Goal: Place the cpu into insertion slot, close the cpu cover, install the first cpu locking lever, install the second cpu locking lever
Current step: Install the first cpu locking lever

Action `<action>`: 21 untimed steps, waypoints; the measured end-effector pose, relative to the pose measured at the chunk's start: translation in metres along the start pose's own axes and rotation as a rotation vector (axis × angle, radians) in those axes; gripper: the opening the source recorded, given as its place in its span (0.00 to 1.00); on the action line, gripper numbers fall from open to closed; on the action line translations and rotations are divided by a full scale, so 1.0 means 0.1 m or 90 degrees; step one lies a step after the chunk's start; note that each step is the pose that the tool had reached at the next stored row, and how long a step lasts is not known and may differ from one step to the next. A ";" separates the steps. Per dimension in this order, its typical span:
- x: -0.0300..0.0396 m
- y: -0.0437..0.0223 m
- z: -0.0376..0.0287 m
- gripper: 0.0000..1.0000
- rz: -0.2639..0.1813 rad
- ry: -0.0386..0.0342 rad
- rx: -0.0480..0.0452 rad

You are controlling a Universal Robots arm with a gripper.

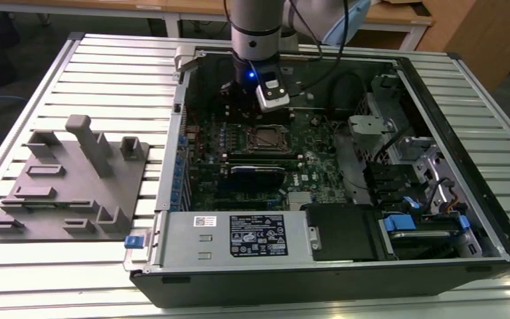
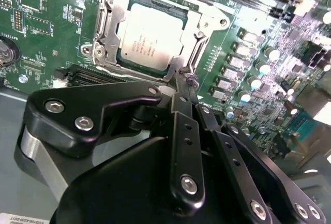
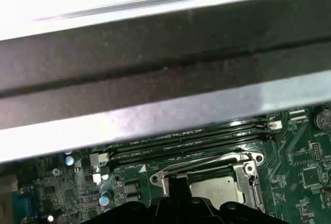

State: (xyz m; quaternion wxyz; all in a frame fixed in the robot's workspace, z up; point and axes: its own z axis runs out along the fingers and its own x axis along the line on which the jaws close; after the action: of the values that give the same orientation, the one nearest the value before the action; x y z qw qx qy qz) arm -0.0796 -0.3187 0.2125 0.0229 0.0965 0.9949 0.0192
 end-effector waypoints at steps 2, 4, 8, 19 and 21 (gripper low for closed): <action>-0.031 0.006 0.002 0.10 0.000 0.0005 0.0001; -0.064 0.013 0.004 0.10 0.000 0.0009 0.0002; -0.131 0.026 0.010 0.10 0.000 0.0016 0.0048; -0.249 0.049 0.018 0.10 -0.003 0.0018 0.0118; -0.277 0.054 0.020 0.10 -0.003 0.0019 0.0118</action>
State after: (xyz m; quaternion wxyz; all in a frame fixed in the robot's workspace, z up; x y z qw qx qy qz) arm -0.0513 -0.3187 0.2120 0.0206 0.0940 0.9953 0.0100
